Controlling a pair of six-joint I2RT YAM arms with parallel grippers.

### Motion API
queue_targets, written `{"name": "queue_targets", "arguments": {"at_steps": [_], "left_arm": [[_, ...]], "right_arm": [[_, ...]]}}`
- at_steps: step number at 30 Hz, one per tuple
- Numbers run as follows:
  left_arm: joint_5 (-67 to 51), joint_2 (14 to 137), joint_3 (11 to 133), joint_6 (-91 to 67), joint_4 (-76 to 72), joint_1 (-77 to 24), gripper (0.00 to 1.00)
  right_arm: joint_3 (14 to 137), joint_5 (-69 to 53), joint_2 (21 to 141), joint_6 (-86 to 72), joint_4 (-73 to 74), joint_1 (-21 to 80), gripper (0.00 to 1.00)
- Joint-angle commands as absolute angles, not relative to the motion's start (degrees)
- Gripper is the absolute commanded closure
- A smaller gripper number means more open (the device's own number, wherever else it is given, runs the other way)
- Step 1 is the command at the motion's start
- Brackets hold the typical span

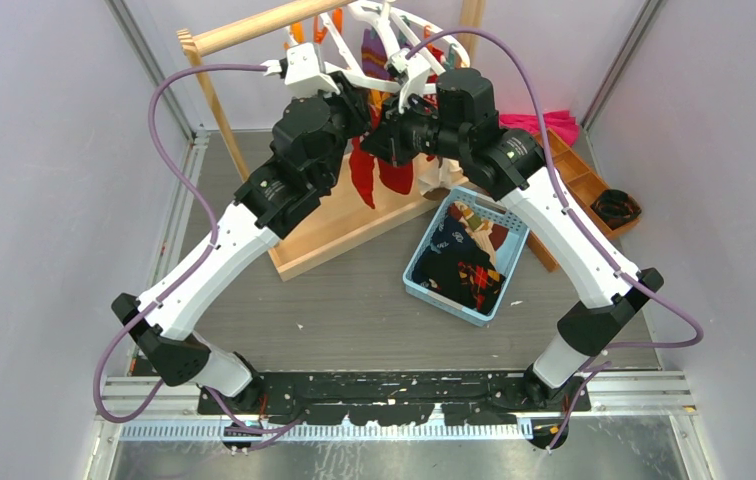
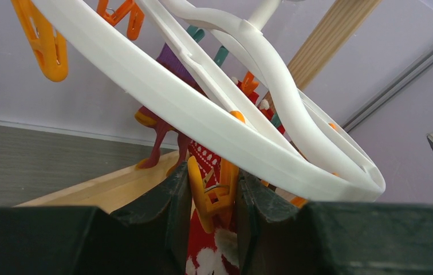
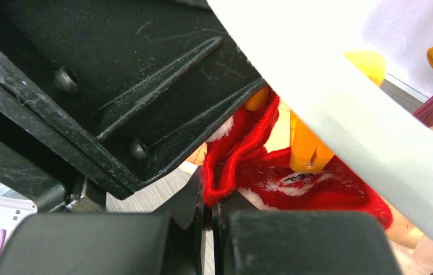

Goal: Clip the socks to the hanger
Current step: Clamp the sock onto the hanger.

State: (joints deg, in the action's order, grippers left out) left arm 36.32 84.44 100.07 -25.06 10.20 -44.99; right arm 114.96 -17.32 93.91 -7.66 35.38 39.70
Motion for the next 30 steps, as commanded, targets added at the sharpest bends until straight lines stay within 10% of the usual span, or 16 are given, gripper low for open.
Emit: {"name": "queue_targets", "arguments": {"at_steps": [1, 30], "left_arm": [[36.0, 82.1, 100.8, -25.8, 9.1, -44.9, 1.0], [35.9, 77.5, 97.2, -27.2, 9.7, -44.9, 0.31]], "right_arm": [[117.4, -18.2, 94.0, -7.1, 32.9, 40.0, 0.99], [115.8, -17.1, 92.9, -7.0, 32.7, 39.3, 0.91]]}}
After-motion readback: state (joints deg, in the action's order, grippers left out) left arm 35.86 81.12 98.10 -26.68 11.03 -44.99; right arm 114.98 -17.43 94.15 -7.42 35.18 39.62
